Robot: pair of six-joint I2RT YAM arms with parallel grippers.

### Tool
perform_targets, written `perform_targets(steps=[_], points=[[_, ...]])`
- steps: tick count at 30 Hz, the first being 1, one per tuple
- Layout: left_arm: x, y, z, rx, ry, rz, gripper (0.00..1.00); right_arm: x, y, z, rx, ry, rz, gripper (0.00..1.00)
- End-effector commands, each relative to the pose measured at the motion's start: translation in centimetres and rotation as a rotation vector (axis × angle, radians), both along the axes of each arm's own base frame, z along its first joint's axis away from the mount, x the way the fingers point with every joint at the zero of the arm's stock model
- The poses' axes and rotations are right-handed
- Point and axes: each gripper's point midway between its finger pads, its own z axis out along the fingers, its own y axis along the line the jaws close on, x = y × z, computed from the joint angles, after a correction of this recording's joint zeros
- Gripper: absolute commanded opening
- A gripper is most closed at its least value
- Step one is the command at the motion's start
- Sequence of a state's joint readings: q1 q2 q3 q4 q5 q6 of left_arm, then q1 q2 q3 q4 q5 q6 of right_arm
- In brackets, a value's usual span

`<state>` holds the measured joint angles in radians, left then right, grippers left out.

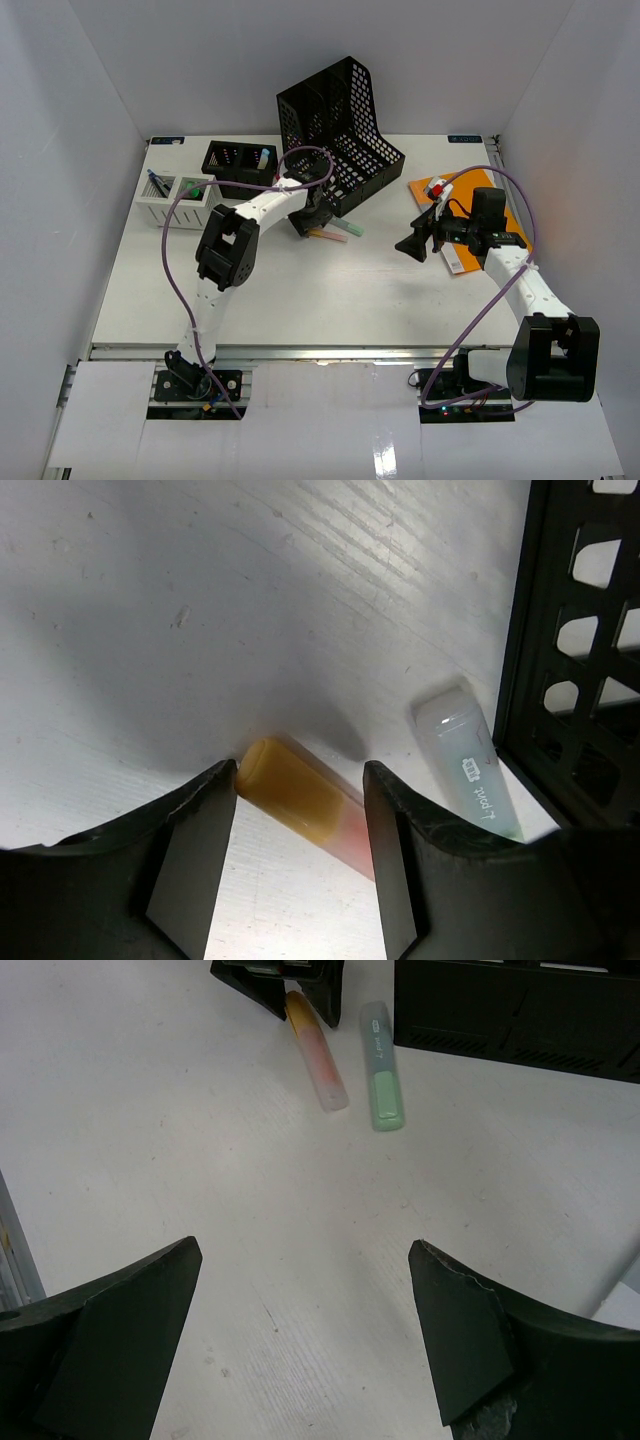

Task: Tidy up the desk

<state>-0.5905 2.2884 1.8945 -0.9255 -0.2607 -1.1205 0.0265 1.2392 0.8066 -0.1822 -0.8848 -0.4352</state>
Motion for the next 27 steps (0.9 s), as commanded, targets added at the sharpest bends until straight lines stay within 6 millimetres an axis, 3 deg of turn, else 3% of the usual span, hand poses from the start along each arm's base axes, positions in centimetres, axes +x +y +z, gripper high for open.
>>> perform_targets(steps=[1,5,12,19,22,27], points=[[-2.1,2.8,-2.7,0.06,0.078,-0.013,0.53,0.3,-0.1,0.1,-0.006,-0.027,0.003,0.91],[-1.5,3.5,-1.5,0.043,0.03,-0.014,0.36,0.3,-0.2,0.0,-0.009,-0.026,0.002,0.91],[-0.3,4.3,0.9,0.019,-0.058,-0.063,0.32,0.4,-0.2,-0.4,-0.01,-0.018,0.004,0.91],[0.3,4.2,3.2,-0.049,-0.141,-0.192,0.14,0.5,-0.3,-0.8,-0.014,-0.007,0.0,0.91],[0.8,4.5,5.6,-0.044,-0.206,-0.235,0.03,0.5,-0.3,-1.0,-0.018,-0.003,-0.001,0.92],[2.5,7.5,10.3,0.078,-0.357,-0.231,0.0,0.6,-0.3,-1.3,-0.023,0.001,-0.003,0.91]])
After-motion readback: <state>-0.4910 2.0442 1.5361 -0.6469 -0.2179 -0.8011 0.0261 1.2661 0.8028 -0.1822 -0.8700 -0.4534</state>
